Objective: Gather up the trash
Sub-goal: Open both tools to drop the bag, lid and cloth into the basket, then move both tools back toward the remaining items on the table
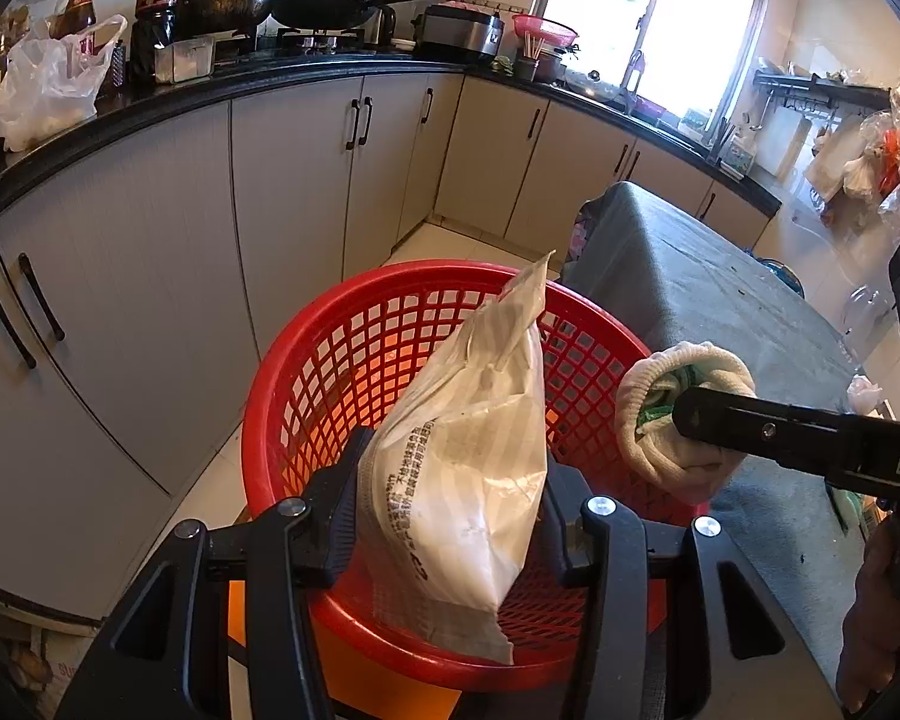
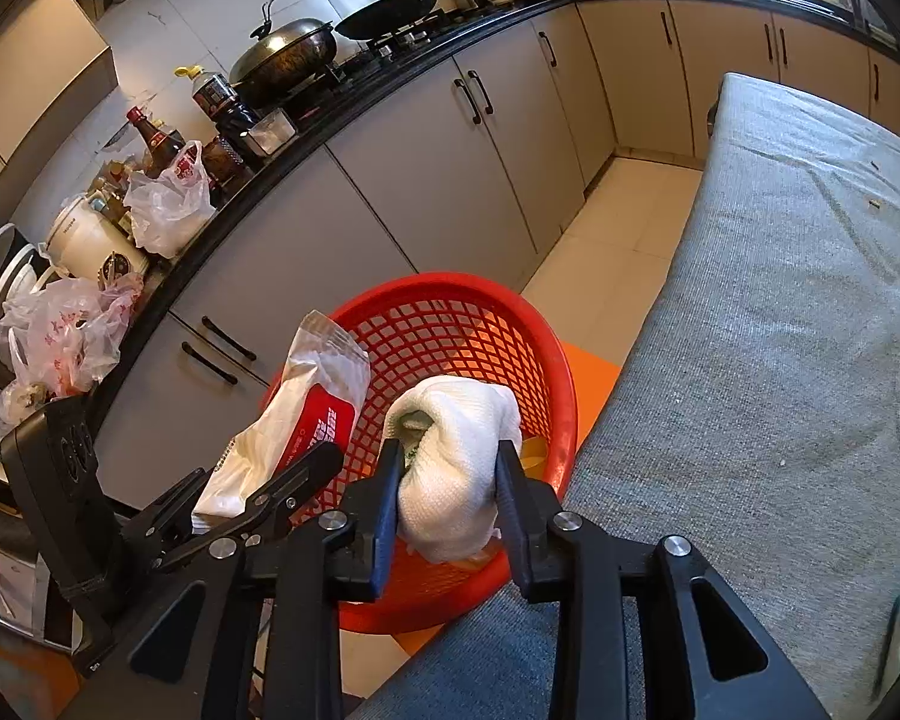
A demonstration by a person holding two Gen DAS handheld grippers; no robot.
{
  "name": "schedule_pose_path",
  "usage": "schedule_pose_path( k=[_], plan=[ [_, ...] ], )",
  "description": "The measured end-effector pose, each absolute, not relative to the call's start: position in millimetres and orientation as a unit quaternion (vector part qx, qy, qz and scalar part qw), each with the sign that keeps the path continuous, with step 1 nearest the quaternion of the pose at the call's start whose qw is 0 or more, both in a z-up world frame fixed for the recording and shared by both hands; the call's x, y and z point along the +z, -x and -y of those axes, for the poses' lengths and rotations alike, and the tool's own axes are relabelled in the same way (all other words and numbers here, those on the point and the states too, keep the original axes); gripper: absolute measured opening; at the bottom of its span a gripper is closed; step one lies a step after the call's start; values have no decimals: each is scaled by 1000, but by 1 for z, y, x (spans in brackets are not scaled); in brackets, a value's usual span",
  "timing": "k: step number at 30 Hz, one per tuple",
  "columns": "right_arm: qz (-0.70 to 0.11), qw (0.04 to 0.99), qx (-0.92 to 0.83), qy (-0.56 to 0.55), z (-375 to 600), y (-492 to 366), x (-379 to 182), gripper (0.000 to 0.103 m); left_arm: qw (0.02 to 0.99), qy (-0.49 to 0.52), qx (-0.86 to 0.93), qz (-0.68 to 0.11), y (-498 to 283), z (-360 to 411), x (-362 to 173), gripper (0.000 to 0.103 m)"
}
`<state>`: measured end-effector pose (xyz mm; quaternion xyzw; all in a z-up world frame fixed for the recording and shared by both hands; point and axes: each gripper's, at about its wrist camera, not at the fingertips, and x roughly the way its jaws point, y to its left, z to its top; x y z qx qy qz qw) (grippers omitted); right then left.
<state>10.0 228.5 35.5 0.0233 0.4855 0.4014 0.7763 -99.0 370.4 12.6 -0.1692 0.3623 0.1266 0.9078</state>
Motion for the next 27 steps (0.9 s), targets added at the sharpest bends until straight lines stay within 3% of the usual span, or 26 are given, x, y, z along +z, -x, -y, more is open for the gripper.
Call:
schedule_pose_path(
  k=[4, 16, 22, 27],
  plan=[
    [-486, 775, 402, -27, -227, -10, 37, 38, 909, 172, 128, -359, 101, -372, 14, 57],
    [-465, 788, 399, -50, -190, 2, 56, 39, 918, 169, 120, -337, 113, -358, 37, 57],
    [-458, 797, 388, -66, -157, 10, 63, 46, 927, 147, 103, -330, 111, -331, 51, 57],
    [-455, 803, 374, -87, -120, 11, 64, 47, 931, 129, 85, -330, 108, -306, 59, 59]
  ],
)
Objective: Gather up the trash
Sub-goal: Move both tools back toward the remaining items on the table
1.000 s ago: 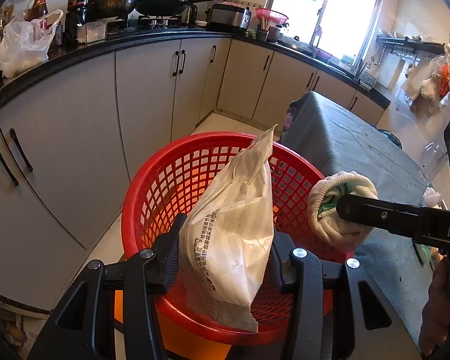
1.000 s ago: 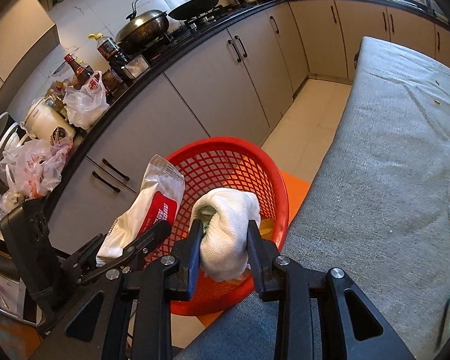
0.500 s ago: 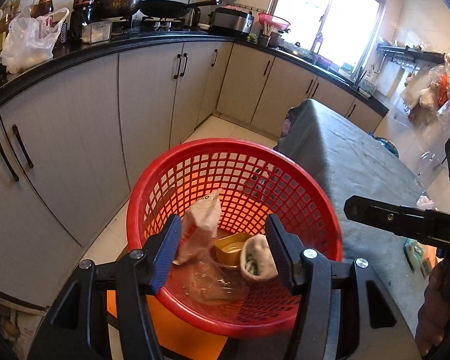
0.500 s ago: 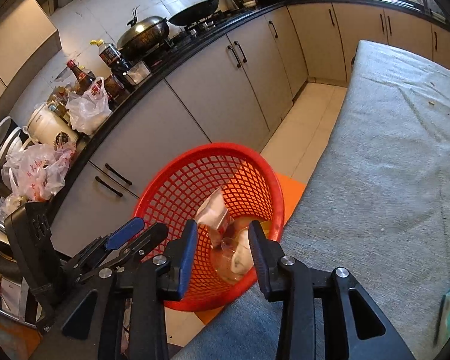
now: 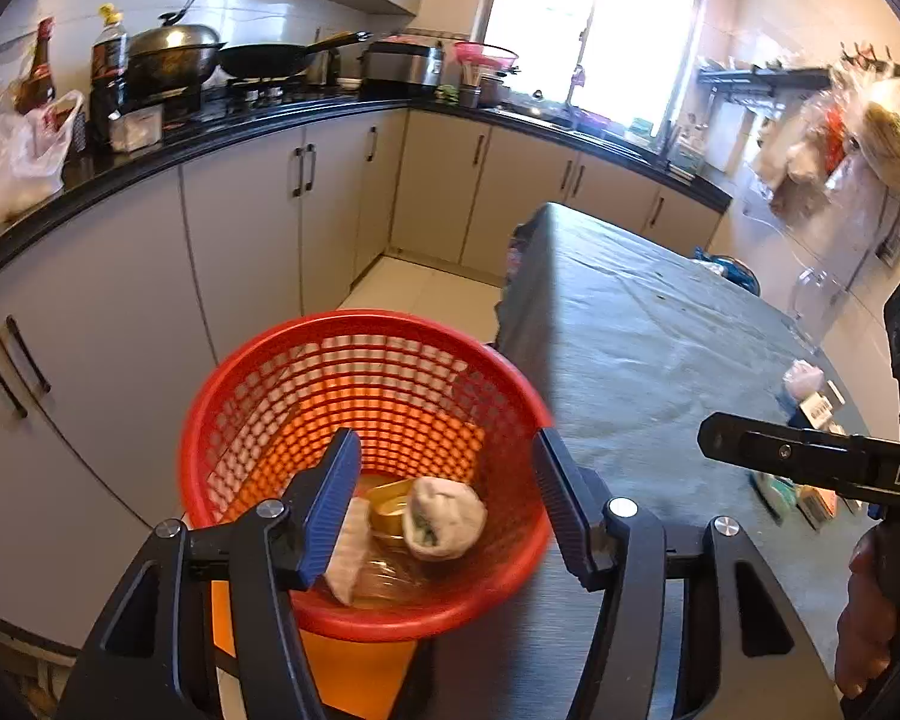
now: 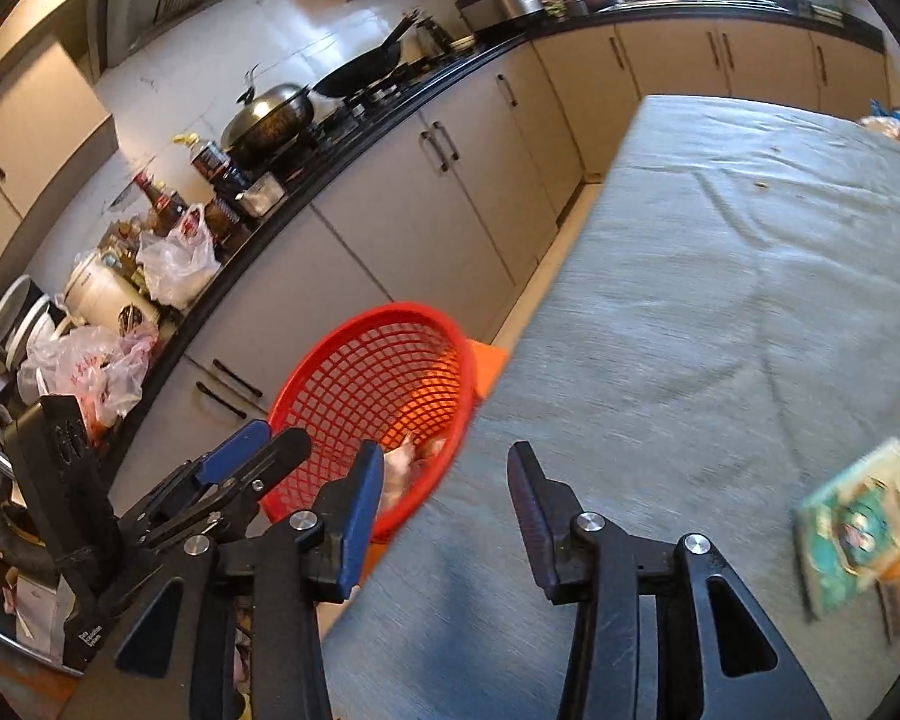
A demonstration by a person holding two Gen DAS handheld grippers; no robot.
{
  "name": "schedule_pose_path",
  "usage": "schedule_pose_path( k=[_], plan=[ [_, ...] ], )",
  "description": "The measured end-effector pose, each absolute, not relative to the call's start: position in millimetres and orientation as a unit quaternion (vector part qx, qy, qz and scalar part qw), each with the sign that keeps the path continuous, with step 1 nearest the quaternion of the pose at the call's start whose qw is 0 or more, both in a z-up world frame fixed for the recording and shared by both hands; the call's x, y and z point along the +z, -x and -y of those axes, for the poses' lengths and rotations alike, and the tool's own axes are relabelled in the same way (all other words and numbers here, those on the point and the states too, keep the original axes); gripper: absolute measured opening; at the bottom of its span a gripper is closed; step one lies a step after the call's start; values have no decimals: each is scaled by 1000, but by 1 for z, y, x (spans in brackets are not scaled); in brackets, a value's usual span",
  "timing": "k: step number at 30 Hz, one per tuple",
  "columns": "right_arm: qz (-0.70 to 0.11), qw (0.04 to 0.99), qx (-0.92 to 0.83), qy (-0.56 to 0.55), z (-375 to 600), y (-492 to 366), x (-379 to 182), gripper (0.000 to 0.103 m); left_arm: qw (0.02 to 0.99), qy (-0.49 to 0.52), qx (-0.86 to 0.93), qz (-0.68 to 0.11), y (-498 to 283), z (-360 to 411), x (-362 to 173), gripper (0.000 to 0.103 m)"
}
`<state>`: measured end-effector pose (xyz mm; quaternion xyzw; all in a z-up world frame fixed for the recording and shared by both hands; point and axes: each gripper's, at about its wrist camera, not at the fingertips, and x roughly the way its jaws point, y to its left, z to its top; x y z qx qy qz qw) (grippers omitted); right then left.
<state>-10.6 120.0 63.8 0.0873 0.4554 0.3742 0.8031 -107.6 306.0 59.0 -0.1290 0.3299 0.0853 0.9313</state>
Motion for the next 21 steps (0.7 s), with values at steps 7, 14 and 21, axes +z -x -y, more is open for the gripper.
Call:
schedule_pose_path(
  k=[7, 14, 21],
  plan=[
    [-453, 810, 347, -132, -50, 10, 62, 47, 934, 90, 40, -342, 94, -253, 63, 65],
    [-429, 833, 293, -192, 44, 13, 65, 47, 924, 35, -44, -378, 65, -176, 54, 68],
    [-420, 839, 253, -237, 113, 16, 55, 51, 912, -35, -108, -394, 40, -102, 44, 79]
  ],
)
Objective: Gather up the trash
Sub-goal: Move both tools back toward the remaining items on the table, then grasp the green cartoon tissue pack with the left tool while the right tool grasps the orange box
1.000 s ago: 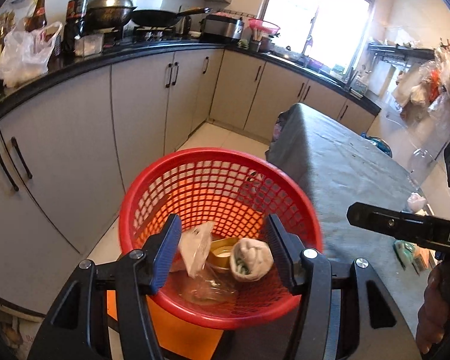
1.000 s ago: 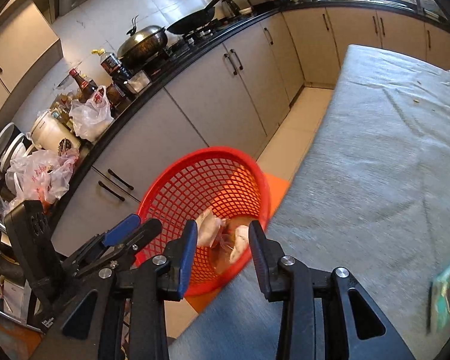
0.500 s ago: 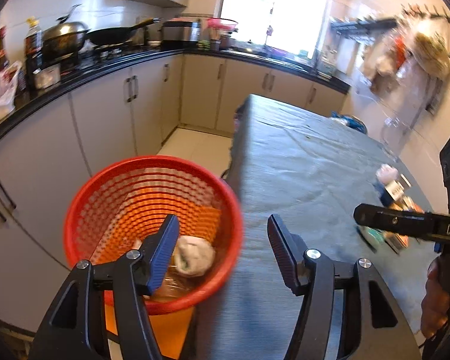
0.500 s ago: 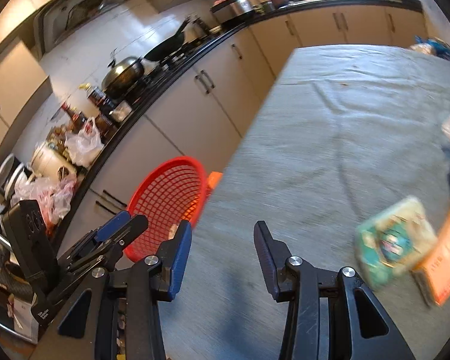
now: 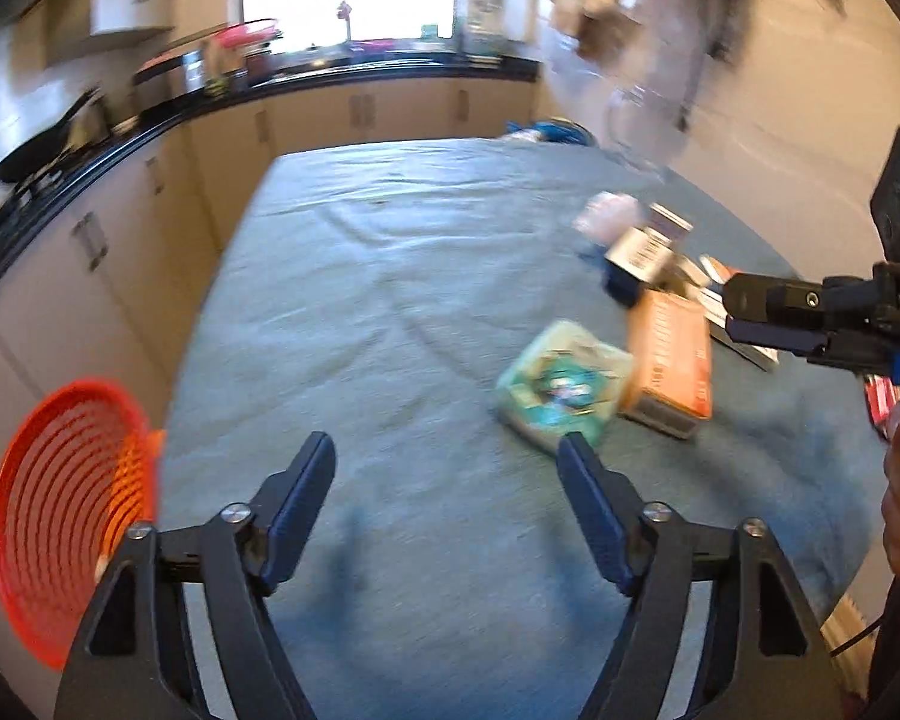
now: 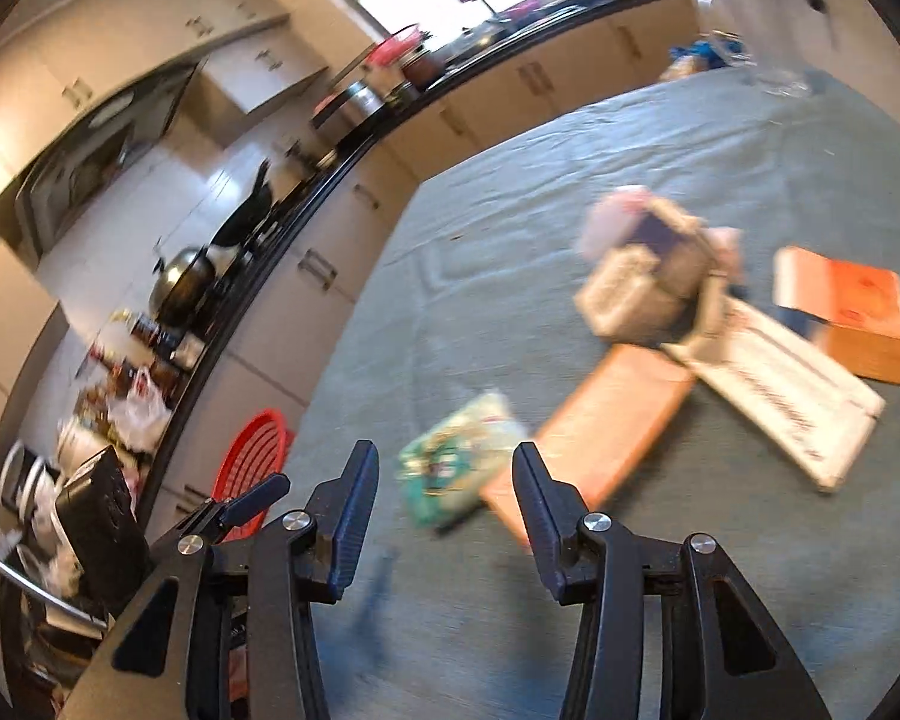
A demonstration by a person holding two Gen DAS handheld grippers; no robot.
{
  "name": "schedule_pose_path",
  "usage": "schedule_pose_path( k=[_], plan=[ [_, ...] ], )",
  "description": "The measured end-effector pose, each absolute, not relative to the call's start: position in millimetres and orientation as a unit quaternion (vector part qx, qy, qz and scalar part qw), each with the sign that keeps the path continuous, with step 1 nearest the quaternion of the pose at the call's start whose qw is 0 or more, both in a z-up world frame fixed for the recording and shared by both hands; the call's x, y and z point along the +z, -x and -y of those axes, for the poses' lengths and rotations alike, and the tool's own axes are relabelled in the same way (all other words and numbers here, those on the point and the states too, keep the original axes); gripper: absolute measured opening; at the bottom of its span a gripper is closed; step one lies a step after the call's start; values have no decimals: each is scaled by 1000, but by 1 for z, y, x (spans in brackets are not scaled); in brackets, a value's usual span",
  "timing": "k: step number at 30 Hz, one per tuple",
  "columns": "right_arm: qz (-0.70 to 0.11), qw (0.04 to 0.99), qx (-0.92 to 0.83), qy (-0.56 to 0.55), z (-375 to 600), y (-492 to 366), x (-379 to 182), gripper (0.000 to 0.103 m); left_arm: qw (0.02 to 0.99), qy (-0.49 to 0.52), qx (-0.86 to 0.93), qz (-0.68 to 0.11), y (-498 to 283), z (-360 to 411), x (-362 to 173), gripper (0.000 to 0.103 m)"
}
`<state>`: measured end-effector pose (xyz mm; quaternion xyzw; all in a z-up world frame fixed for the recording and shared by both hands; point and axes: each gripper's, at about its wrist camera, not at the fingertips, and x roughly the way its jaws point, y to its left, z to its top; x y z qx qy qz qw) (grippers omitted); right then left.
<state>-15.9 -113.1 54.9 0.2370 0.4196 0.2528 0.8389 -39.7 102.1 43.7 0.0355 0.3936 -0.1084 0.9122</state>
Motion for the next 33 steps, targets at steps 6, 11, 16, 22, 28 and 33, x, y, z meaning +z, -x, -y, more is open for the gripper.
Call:
schedule_pose_path(
  k=[6, 11, 16, 22, 28, 33],
  plan=[
    [-419, 836, 238, -264, 150, 17, 44, 51, 891, -83, -149, -421, 14, -67, 32, 80],
    [-418, 834, 232, -275, 163, 15, 42, 51, 876, -121, -149, -442, -10, -47, 15, 80],
    [-423, 833, 222, -277, 166, 11, 39, 55, 880, -128, -142, -436, -23, -33, 8, 79],
    [-445, 834, 208, -252, 147, -1, 34, 57, 892, -84, -113, -430, -23, -51, 10, 52],
    [-470, 840, 181, -200, 115, -17, 28, 61, 902, -24, -93, -422, -7, -93, 16, 52],
    [-486, 853, 149, -121, 74, -37, 28, 62, 906, -18, -87, -413, 6, -108, 20, 52]
  ],
)
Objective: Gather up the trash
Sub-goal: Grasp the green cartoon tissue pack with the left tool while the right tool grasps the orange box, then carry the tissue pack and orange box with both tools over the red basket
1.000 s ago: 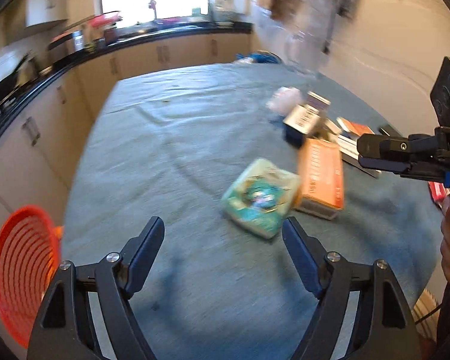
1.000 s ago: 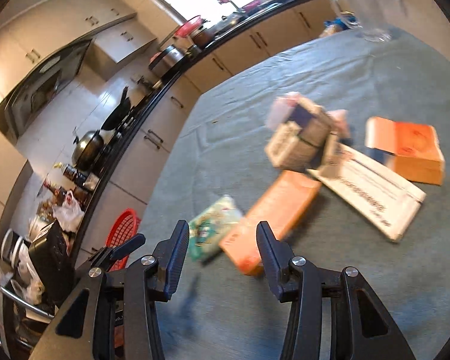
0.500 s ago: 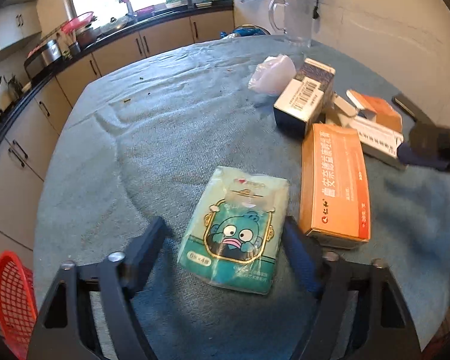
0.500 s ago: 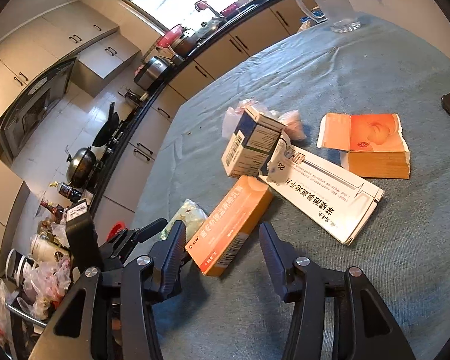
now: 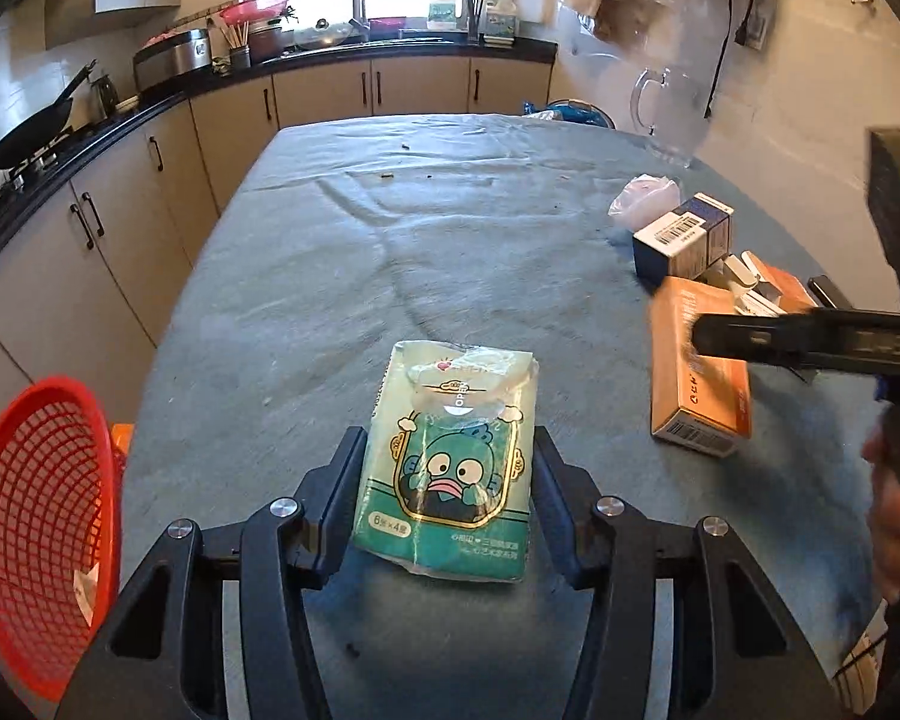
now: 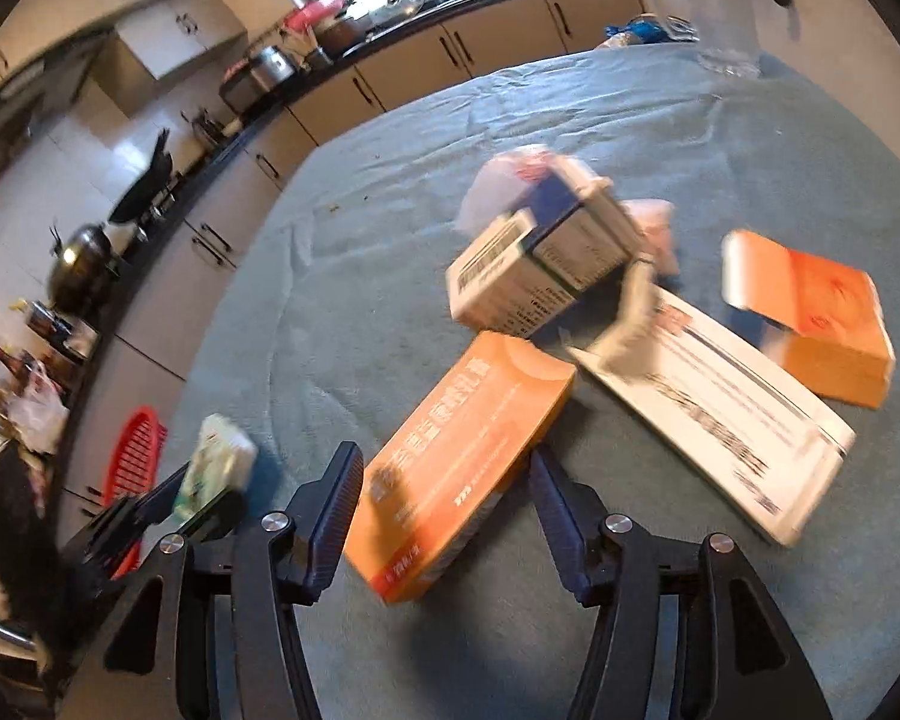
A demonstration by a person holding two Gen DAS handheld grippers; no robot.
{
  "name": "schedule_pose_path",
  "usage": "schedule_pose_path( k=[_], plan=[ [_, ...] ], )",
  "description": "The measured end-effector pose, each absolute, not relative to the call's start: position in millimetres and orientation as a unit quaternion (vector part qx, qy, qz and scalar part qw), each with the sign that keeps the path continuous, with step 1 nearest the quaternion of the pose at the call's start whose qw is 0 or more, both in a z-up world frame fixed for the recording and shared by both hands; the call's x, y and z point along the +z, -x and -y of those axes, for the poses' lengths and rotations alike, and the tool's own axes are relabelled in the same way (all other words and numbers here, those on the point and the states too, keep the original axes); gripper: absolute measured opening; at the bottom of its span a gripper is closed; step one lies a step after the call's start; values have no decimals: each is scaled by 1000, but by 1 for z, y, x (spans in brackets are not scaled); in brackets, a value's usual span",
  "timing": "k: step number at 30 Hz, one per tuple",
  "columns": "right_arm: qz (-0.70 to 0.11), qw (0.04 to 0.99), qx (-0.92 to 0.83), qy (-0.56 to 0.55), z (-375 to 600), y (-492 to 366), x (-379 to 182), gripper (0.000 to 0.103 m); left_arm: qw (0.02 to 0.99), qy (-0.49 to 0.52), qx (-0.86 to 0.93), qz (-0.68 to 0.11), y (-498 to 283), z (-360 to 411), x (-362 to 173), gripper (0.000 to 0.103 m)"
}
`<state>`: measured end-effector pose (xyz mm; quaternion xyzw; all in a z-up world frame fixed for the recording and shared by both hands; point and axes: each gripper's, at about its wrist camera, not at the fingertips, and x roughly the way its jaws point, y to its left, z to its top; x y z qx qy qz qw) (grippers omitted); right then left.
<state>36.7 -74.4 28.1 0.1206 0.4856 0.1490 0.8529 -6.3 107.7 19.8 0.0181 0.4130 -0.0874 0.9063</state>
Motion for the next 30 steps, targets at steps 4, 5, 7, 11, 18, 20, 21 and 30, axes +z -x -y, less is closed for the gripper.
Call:
schedule_pose_path(
  k=[4, 5, 7, 11, 18, 20, 21, 30],
  plan=[
    [-479, 862, 164, -34, 33, -49, 31, 62, 908, -5, -89, -409, 14, -120, 22, 52],
    [-484, 858, 170, -12, 24, -51, 30, 62, 908, -1, -89, -410, 14, -123, 21, 52],
    [-483, 855, 186, 11, 12, -48, 30, 62, 907, 6, -91, -410, 16, -127, 21, 52],
    [-475, 860, 184, 40, 16, -36, 28, 62, 906, 9, -95, -413, 17, -129, 20, 52],
    [-461, 867, 188, -4, 45, -11, 29, 52, 911, -3, -88, -403, 19, -120, 23, 51],
    [-450, 872, 193, -18, 55, -2, 33, 51, 913, -7, -89, -399, 22, -118, 24, 51],
    [-442, 874, 198, -27, 59, 3, 37, 51, 913, -8, -91, -397, 24, -115, 26, 51],
    [-420, 879, 216, -67, 77, 18, 51, 52, 918, -9, -90, -386, 34, -106, 36, 51]
  ],
)
